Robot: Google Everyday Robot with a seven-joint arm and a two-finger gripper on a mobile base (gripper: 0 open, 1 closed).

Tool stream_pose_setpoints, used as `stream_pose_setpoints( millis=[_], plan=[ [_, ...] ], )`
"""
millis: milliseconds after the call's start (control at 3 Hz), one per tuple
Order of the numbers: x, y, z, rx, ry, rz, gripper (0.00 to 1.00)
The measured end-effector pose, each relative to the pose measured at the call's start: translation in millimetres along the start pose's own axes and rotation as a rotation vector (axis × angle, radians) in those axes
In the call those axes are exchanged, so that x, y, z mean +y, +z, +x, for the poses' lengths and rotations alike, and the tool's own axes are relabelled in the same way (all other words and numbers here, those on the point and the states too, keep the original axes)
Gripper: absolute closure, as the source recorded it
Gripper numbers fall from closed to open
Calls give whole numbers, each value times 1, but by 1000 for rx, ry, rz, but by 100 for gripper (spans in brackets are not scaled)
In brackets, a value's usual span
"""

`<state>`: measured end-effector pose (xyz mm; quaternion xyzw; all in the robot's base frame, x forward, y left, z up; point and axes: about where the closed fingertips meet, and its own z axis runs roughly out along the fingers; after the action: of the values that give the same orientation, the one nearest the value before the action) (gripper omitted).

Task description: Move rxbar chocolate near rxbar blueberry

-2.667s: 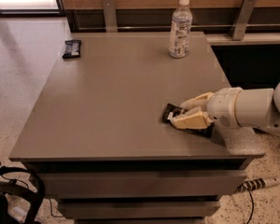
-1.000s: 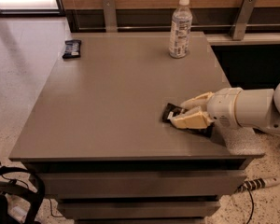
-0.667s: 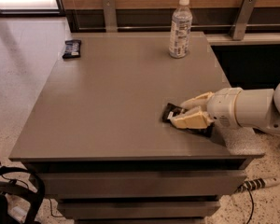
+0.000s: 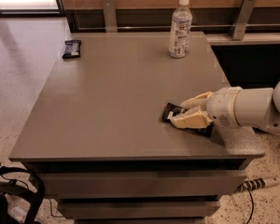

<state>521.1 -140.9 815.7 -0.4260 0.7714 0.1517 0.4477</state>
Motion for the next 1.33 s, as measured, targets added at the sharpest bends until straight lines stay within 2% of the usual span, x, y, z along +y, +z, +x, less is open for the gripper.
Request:
stream_pose_setpoints(
  millis=[333, 667, 1000, 1333],
  plan=[
    [-14, -25, -42, 123, -100, 76, 100],
    [-24, -46, -74, 218, -172, 130, 100],
    [-32, -48, -82, 264, -206, 133, 100],
    [-44, -35, -95, 224, -236, 113, 100]
  ],
)
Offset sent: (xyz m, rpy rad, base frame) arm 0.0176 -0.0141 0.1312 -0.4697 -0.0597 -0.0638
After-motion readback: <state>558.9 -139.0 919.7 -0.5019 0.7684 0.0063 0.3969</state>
